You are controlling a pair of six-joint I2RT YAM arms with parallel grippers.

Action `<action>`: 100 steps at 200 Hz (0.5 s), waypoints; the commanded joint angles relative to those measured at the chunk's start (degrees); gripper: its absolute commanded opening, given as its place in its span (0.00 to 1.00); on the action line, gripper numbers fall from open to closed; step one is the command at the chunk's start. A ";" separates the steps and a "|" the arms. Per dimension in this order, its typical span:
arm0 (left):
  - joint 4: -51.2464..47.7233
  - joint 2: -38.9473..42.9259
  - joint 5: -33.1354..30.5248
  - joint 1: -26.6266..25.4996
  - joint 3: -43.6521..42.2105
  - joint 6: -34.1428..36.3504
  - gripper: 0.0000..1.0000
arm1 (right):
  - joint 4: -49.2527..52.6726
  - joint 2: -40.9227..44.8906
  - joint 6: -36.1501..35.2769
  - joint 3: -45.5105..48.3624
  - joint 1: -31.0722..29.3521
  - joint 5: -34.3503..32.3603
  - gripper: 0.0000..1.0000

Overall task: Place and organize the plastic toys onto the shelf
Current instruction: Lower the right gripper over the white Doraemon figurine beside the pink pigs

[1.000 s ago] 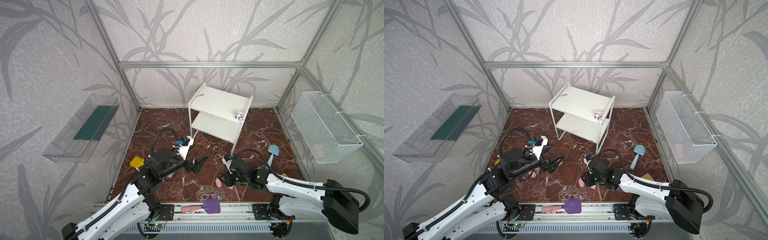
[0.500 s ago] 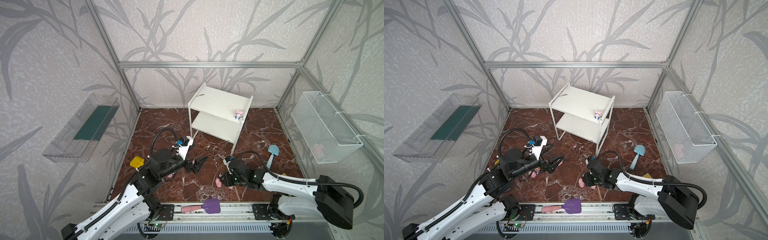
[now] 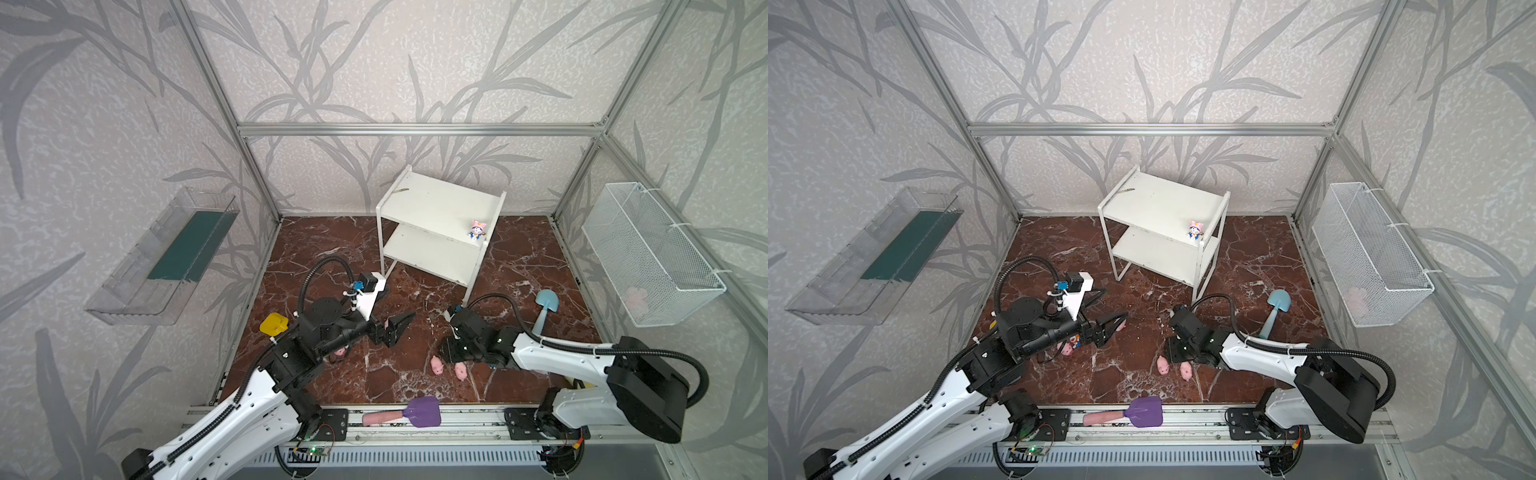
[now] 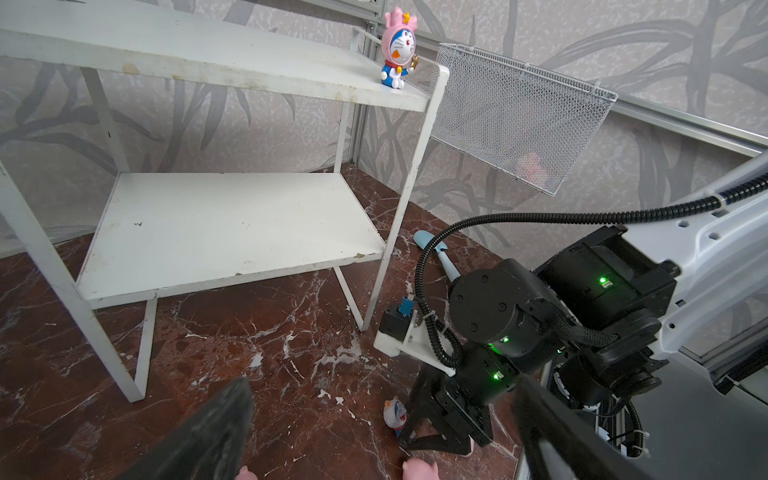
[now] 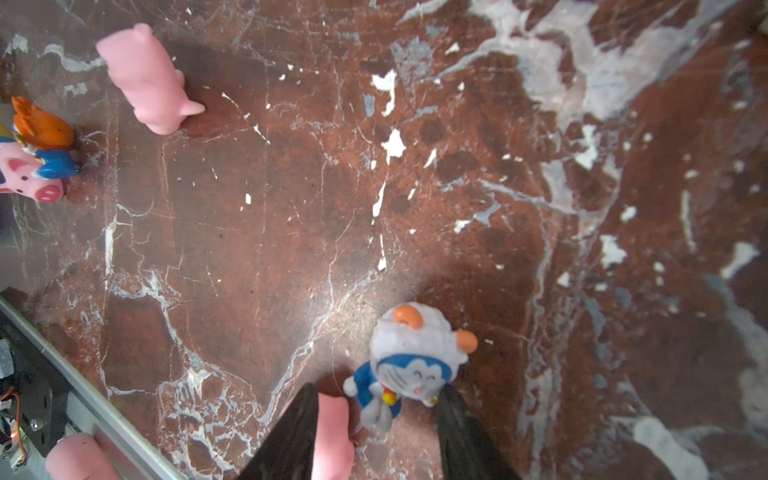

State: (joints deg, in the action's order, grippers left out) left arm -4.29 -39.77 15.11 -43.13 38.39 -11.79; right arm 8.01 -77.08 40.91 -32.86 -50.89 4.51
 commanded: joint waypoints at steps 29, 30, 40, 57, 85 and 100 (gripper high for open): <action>0.16 -1.05 0.49 -0.24 0.89 0.23 0.99 | -1.01 2.64 1.93 2.43 0.70 -3.28 0.48; 0.16 -1.07 0.56 -0.22 0.89 0.25 0.99 | -1.04 2.68 1.96 2.48 0.75 -3.28 0.48; 0.33 -1.34 0.62 -0.22 0.90 0.23 0.99 | -1.56 2.89 2.26 3.11 1.03 -3.21 0.48; 0.33 -1.60 0.70 -0.20 0.97 0.23 0.99 | -2.15 3.24 2.51 3.81 1.56 -3.27 0.48; -0.24 -1.37 0.63 -0.27 1.22 0.27 0.99 | -2.32 4.19 2.31 4.54 2.59 -3.55 0.47; -0.44 -1.16 0.53 -0.19 1.25 0.34 0.99 | -2.38 4.48 1.95 4.81 2.98 -3.55 0.46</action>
State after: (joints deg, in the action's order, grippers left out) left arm -4.34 -41.50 15.27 -43.13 38.41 -11.70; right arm 6.09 -74.17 42.92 -29.06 -48.64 2.04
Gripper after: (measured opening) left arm 0.993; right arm 0.465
